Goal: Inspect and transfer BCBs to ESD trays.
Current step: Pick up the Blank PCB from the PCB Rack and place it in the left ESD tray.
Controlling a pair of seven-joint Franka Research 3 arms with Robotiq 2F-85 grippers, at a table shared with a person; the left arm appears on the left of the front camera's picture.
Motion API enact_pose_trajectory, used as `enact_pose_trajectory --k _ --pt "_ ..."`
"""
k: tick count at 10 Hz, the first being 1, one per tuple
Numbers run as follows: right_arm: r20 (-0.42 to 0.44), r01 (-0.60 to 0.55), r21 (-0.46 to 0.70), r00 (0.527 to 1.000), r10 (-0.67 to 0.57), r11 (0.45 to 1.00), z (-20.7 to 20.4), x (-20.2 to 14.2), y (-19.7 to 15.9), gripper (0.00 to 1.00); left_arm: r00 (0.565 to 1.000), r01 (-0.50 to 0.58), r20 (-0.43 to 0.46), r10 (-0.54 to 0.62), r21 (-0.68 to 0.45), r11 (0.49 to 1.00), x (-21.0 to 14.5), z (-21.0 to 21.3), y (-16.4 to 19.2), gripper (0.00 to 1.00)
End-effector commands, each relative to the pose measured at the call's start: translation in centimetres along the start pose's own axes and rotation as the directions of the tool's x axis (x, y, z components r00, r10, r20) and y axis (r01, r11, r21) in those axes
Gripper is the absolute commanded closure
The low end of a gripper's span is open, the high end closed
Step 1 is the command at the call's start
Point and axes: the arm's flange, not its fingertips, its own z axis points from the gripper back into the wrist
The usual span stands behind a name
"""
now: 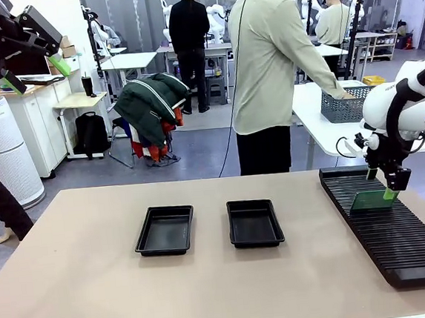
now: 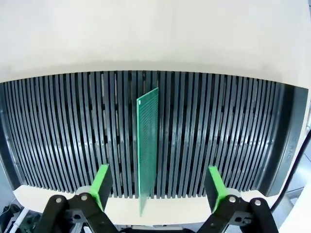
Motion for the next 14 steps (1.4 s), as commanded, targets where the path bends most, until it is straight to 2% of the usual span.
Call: enact_pose_trajectory --k 1,2,11,14 --pt "0.03 -0.012 -0.022 0.999 0.012 1.0 -0.8 -0.2 -0.6 0.0 1.0 -0.003 -0.001 0.003 0.0 1.0 0.0 0.0 0.1 0.0" --pt "0.0 0.0 0.0 1.0 0.0 1.0 0.0 0.0 0.0 0.0 1.0 -0.003 -0.001 0.003 0.0 1.0 0.0 0.0 0.1 0.0" --pt "-0.011 0.001 -0.008 1.0 -0.001 1.0 -0.4 0.2 0.0 0.0 1.0 -0.003 -0.001 0.003 0.0 1.0 0.0 0.0 0.1 0.0" --pt "-0.028 0.009 -0.037 1.0 -0.01 0.999 -1.1 -0.1 0.3 0.1 1.0 -0.003 -0.001 0.003 0.0 1.0 0.0 0.0 0.1 0.0"
